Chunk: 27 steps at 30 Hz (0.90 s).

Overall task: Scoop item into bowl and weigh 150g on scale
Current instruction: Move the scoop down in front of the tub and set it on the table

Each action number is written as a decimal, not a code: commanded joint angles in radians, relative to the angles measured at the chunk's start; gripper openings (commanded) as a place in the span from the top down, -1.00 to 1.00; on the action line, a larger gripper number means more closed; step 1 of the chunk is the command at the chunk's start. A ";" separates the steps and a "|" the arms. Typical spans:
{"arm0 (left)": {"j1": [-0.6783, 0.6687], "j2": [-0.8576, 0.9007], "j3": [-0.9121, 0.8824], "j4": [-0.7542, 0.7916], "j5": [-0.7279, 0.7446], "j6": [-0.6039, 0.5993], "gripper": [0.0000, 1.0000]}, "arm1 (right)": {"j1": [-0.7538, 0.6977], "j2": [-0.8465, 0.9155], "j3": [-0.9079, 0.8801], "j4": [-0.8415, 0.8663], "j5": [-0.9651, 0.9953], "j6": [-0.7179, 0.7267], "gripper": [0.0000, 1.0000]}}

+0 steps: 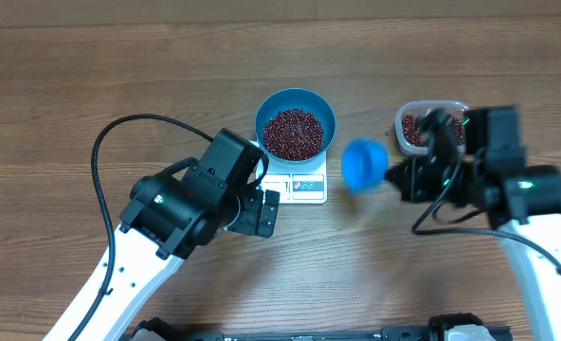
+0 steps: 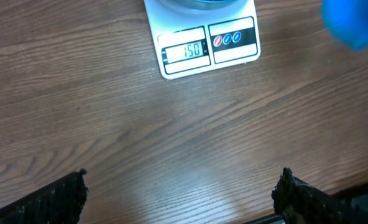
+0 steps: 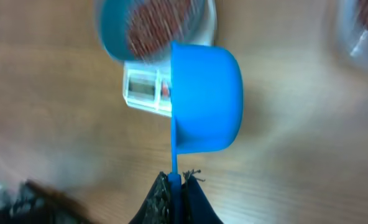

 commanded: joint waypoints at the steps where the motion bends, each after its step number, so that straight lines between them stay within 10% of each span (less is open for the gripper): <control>1: -0.002 -0.006 0.002 0.001 0.001 -0.007 -0.99 | 0.002 -0.022 -0.138 0.049 -0.043 0.101 0.92; 23: -0.002 -0.006 0.002 0.001 0.001 -0.007 -0.99 | -0.207 0.075 -0.349 0.150 -0.121 0.157 0.88; 27: -0.002 -0.006 0.002 0.001 0.001 -0.007 -0.99 | -0.207 0.087 -0.349 0.144 -0.030 0.231 -0.17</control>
